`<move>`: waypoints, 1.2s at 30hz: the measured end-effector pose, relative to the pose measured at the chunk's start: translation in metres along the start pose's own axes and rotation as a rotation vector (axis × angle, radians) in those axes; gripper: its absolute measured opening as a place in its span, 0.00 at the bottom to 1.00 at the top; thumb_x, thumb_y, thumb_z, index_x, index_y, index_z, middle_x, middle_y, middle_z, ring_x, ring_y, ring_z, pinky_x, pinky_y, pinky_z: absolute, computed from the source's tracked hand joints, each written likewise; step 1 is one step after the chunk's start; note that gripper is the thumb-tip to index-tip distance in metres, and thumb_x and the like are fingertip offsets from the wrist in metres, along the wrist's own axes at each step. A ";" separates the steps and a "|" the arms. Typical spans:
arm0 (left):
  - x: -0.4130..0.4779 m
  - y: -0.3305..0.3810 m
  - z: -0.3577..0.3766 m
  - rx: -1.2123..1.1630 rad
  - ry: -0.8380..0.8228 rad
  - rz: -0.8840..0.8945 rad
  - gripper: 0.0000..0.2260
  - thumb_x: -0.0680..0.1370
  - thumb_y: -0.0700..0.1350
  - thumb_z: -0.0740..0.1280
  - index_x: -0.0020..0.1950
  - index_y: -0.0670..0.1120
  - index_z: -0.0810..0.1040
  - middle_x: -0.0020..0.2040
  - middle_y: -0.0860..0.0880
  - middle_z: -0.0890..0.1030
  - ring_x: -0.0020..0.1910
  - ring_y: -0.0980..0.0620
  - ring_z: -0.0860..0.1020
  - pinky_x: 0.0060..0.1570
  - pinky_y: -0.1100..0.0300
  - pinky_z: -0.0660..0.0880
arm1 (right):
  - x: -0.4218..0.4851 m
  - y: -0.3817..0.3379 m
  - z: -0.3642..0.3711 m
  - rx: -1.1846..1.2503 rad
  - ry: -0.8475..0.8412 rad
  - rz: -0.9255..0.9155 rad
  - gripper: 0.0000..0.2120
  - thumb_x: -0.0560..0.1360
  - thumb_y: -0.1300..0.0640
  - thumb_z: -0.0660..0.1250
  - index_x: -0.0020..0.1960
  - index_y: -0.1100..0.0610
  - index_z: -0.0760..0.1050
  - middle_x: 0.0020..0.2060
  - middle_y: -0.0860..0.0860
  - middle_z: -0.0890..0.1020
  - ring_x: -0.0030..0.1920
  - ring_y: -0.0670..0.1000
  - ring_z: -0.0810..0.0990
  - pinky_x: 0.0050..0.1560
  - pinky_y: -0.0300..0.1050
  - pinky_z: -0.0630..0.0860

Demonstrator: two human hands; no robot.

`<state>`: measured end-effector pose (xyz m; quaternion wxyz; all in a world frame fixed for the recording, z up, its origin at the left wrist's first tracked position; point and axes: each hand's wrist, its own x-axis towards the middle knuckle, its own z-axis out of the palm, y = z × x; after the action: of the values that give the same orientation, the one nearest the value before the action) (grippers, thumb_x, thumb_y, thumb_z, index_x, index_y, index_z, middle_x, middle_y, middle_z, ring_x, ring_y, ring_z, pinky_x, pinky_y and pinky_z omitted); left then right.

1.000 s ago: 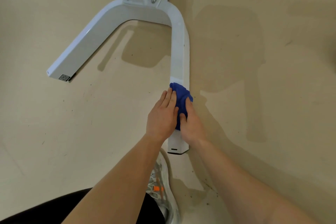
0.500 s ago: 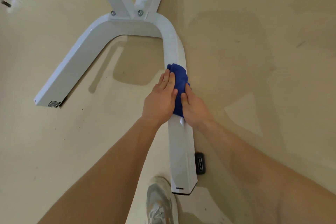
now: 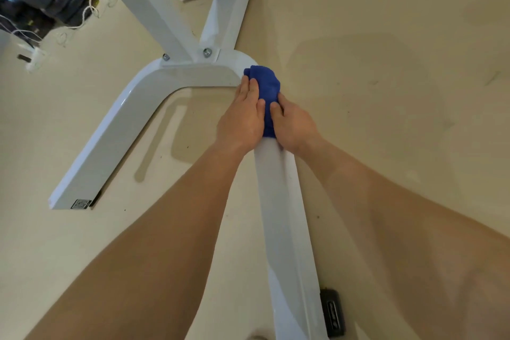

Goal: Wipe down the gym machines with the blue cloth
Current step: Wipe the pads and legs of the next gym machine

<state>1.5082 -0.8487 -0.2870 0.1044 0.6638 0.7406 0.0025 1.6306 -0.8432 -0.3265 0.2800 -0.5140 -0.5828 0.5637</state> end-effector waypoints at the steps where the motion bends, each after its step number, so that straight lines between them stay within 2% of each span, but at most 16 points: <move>1: -0.008 0.002 0.001 -0.004 -0.009 -0.009 0.24 0.85 0.48 0.49 0.81 0.45 0.49 0.81 0.49 0.46 0.76 0.49 0.62 0.63 0.58 0.68 | -0.005 0.001 -0.001 -0.019 0.016 0.009 0.18 0.85 0.53 0.51 0.67 0.58 0.72 0.56 0.56 0.81 0.53 0.56 0.78 0.52 0.47 0.72; 4: -0.048 0.005 0.006 -0.005 -0.035 0.035 0.25 0.85 0.47 0.49 0.81 0.43 0.47 0.81 0.48 0.45 0.79 0.51 0.55 0.67 0.59 0.65 | -0.040 0.011 0.001 -0.065 0.000 0.013 0.16 0.84 0.53 0.52 0.63 0.57 0.74 0.48 0.55 0.82 0.45 0.56 0.79 0.43 0.46 0.70; 7: -0.104 0.010 0.010 -0.003 -0.095 0.091 0.26 0.85 0.48 0.48 0.80 0.41 0.45 0.81 0.46 0.45 0.80 0.51 0.47 0.74 0.59 0.59 | -0.102 0.027 0.009 -0.053 -0.033 0.060 0.18 0.85 0.50 0.50 0.71 0.51 0.69 0.44 0.49 0.81 0.40 0.48 0.78 0.38 0.42 0.69; 10: -0.163 0.017 0.011 0.000 -0.166 0.107 0.27 0.84 0.51 0.46 0.80 0.43 0.43 0.81 0.47 0.42 0.80 0.52 0.46 0.74 0.58 0.61 | -0.168 0.036 0.016 0.007 -0.052 0.126 0.21 0.85 0.48 0.49 0.77 0.47 0.61 0.48 0.48 0.81 0.43 0.46 0.79 0.41 0.40 0.72; 13: -0.223 0.023 0.010 0.007 -0.212 0.070 0.27 0.84 0.53 0.45 0.81 0.45 0.42 0.81 0.49 0.41 0.79 0.52 0.49 0.73 0.56 0.64 | -0.219 0.040 0.023 0.036 -0.074 0.169 0.22 0.85 0.48 0.49 0.78 0.48 0.59 0.54 0.49 0.81 0.46 0.47 0.80 0.46 0.40 0.75; 15: -0.260 0.031 0.011 0.002 -0.227 0.046 0.28 0.84 0.53 0.47 0.81 0.46 0.42 0.80 0.50 0.39 0.79 0.52 0.51 0.71 0.57 0.66 | -0.251 0.040 0.025 0.042 -0.093 0.209 0.23 0.85 0.49 0.49 0.80 0.51 0.57 0.62 0.50 0.78 0.53 0.50 0.79 0.54 0.45 0.76; 17: -0.294 0.039 0.013 -0.005 -0.252 0.020 0.28 0.84 0.52 0.48 0.81 0.46 0.41 0.79 0.51 0.37 0.79 0.51 0.52 0.70 0.58 0.67 | -0.286 0.041 0.026 0.014 -0.119 0.227 0.23 0.85 0.51 0.50 0.80 0.52 0.57 0.64 0.52 0.78 0.55 0.52 0.79 0.58 0.49 0.75; 20: -0.339 0.051 0.017 0.019 -0.287 0.017 0.29 0.84 0.53 0.48 0.80 0.46 0.38 0.79 0.50 0.35 0.79 0.50 0.51 0.70 0.57 0.67 | -0.334 0.045 0.023 0.006 -0.165 0.256 0.24 0.85 0.51 0.50 0.80 0.51 0.56 0.69 0.52 0.75 0.61 0.52 0.77 0.62 0.46 0.74; 23: -0.367 0.060 0.019 0.005 -0.304 -0.022 0.29 0.84 0.52 0.49 0.80 0.45 0.39 0.80 0.48 0.37 0.79 0.50 0.54 0.68 0.56 0.70 | -0.348 0.047 0.024 -0.010 -0.224 0.285 0.25 0.85 0.52 0.50 0.81 0.50 0.52 0.75 0.52 0.68 0.66 0.54 0.75 0.66 0.53 0.72; 25: -0.363 0.062 0.020 -0.018 -0.276 -0.078 0.29 0.84 0.53 0.49 0.81 0.45 0.40 0.80 0.48 0.38 0.77 0.49 0.60 0.62 0.56 0.74 | -0.337 0.045 0.027 -0.018 -0.220 0.298 0.25 0.85 0.53 0.49 0.82 0.50 0.50 0.77 0.53 0.66 0.67 0.55 0.74 0.66 0.55 0.72; 28: -0.328 0.061 0.021 -0.076 -0.254 -0.191 0.29 0.84 0.53 0.50 0.81 0.47 0.41 0.81 0.49 0.43 0.70 0.48 0.70 0.51 0.54 0.77 | -0.303 0.039 0.028 0.066 -0.166 0.247 0.25 0.85 0.56 0.51 0.81 0.52 0.53 0.74 0.54 0.69 0.66 0.55 0.75 0.67 0.55 0.71; 30: -0.296 0.058 0.020 -0.177 -0.246 -0.264 0.28 0.84 0.52 0.51 0.81 0.48 0.42 0.80 0.48 0.55 0.63 0.46 0.75 0.49 0.53 0.76 | -0.273 0.038 0.024 0.060 -0.146 0.220 0.25 0.85 0.55 0.52 0.81 0.51 0.53 0.72 0.53 0.71 0.64 0.54 0.76 0.65 0.51 0.72; 32: -0.267 0.054 0.016 -0.358 -0.222 -0.387 0.25 0.84 0.51 0.52 0.80 0.49 0.51 0.68 0.48 0.75 0.53 0.48 0.79 0.48 0.53 0.75 | -0.248 0.038 0.020 0.028 -0.150 0.223 0.26 0.84 0.52 0.53 0.81 0.48 0.51 0.65 0.49 0.75 0.56 0.50 0.77 0.56 0.44 0.72; 33: -0.258 0.052 0.015 -0.459 -0.196 -0.453 0.21 0.84 0.50 0.52 0.77 0.50 0.60 0.58 0.49 0.80 0.48 0.51 0.79 0.46 0.54 0.74 | -0.241 0.038 0.018 0.021 -0.159 0.224 0.27 0.84 0.52 0.54 0.81 0.47 0.51 0.60 0.46 0.76 0.51 0.45 0.77 0.51 0.40 0.71; 34: -0.253 0.051 0.014 -0.529 -0.165 -0.497 0.17 0.83 0.50 0.53 0.72 0.52 0.67 0.51 0.51 0.81 0.44 0.54 0.79 0.44 0.58 0.73 | -0.239 0.037 0.017 0.021 -0.164 0.222 0.27 0.84 0.52 0.54 0.81 0.45 0.50 0.55 0.42 0.76 0.48 0.41 0.77 0.46 0.36 0.70; 36: -0.260 0.050 0.017 -0.567 -0.126 -0.506 0.12 0.83 0.48 0.54 0.63 0.53 0.73 0.45 0.54 0.81 0.39 0.60 0.78 0.38 0.68 0.70 | -0.245 0.037 0.017 0.007 -0.165 0.216 0.28 0.84 0.52 0.54 0.81 0.44 0.49 0.47 0.40 0.76 0.45 0.40 0.76 0.42 0.34 0.70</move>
<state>1.5849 -1.1012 -0.2573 0.3267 0.4036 0.8430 0.1406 1.7028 -1.0797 -0.3028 0.1706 -0.5245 -0.5432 0.6331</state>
